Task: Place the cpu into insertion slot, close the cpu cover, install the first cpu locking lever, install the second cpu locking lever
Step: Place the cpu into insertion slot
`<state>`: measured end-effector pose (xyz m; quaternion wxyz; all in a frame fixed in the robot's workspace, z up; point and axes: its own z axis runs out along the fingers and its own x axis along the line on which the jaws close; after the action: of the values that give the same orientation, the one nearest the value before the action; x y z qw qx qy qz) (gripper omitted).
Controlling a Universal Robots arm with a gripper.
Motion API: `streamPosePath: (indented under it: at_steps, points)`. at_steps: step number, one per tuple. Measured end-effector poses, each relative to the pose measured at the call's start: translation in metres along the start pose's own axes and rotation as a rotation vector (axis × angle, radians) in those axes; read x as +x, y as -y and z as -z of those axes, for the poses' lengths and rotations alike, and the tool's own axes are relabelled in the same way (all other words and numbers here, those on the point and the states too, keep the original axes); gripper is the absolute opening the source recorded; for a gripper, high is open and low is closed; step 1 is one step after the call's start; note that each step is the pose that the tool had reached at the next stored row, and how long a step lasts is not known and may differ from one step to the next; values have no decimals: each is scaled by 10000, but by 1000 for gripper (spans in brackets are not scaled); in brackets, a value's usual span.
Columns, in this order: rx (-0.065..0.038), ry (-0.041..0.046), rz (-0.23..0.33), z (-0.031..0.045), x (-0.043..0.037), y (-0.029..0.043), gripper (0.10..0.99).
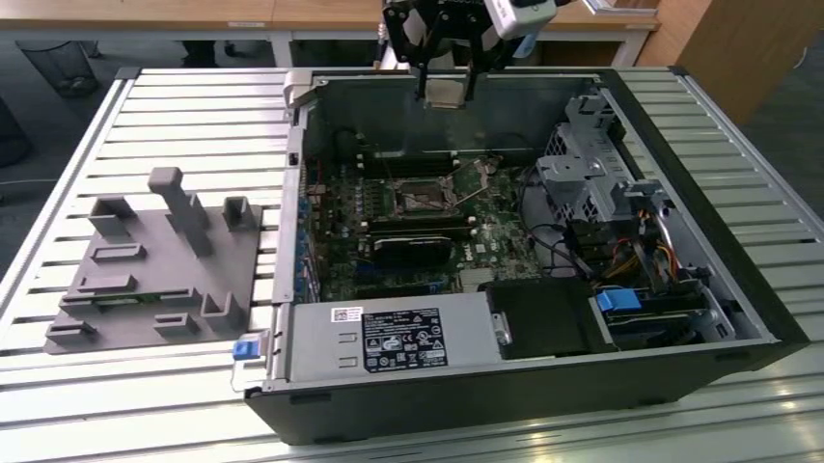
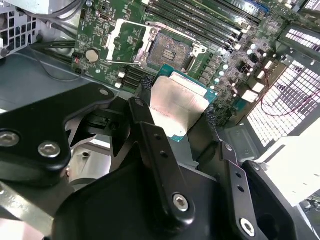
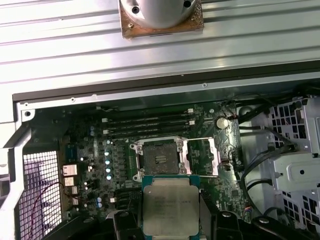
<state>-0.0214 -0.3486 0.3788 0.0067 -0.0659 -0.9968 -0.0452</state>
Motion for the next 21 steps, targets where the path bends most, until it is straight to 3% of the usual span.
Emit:
streamPosePath:
  at_steps: [21]
  points:
    - [-9, 42, -462, 0, 0, 0, 541]
